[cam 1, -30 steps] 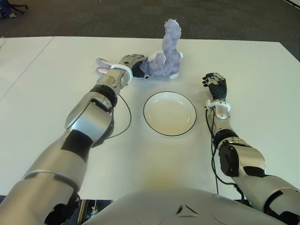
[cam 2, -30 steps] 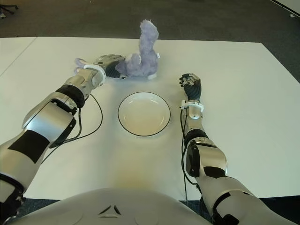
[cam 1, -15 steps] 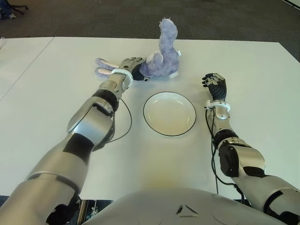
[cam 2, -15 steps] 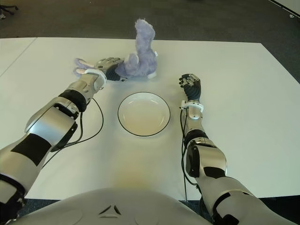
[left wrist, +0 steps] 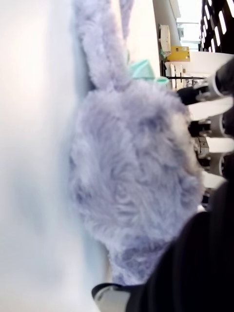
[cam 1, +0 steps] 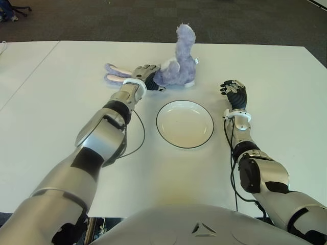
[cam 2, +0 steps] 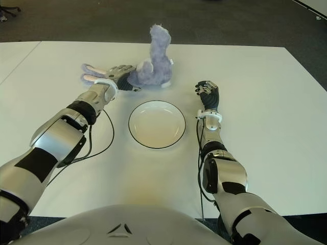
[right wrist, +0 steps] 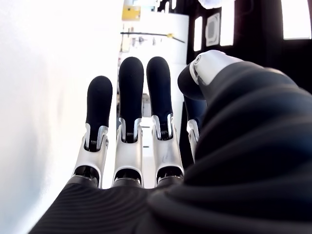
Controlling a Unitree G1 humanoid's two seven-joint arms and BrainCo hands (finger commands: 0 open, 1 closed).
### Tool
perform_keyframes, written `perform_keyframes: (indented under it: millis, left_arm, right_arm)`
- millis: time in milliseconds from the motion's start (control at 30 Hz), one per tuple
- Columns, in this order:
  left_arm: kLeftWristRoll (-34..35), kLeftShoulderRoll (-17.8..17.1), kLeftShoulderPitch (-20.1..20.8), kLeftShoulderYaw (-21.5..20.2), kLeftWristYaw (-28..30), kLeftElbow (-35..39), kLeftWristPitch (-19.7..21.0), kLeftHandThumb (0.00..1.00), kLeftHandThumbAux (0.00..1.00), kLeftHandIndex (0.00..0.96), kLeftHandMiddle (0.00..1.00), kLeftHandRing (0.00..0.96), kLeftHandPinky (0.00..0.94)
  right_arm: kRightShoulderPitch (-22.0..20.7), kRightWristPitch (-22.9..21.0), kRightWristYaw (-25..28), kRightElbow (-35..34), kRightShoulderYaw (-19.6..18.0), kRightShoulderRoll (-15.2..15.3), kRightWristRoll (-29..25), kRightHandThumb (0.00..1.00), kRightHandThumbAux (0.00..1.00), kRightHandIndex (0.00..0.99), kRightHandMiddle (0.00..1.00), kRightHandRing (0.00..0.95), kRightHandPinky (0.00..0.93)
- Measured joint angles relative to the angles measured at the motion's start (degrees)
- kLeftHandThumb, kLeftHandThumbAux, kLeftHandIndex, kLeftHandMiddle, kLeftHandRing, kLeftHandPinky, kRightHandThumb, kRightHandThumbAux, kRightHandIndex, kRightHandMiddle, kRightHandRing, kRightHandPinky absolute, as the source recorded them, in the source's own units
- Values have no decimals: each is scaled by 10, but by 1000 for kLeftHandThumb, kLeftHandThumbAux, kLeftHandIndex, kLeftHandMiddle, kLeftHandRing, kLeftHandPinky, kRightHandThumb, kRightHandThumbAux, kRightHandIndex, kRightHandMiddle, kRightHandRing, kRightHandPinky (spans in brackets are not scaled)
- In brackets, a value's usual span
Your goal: Put the doll into the plate.
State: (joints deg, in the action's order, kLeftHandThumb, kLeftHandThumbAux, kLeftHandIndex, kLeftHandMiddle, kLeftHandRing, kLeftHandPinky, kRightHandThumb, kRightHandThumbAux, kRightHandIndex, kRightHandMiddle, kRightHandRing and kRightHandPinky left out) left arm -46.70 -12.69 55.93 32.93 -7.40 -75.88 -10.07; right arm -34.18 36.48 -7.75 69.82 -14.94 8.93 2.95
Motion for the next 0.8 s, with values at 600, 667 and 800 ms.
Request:
perform_keyframes:
  millis: [600, 667, 800]
  left_arm:
    - [-17, -55, -26, 61, -86, 13, -45, 393, 470, 0, 0, 0, 70]
    - [-17, -54, -28, 63, -94, 12, -34, 477, 472, 0, 0, 0, 92]
    - [-18, -44, -33, 65, -118, 11, -1, 600, 463, 0, 0, 1, 184]
  right_arm:
    - [0, 0, -14, 0, 4, -1, 1, 688, 729, 423, 558, 566, 534]
    - [0, 0, -14, 0, 4, -2, 1, 688, 729, 423, 561, 570, 543]
    - [0, 0, -14, 0, 4, -3, 1, 689, 729, 423, 562, 565, 542]
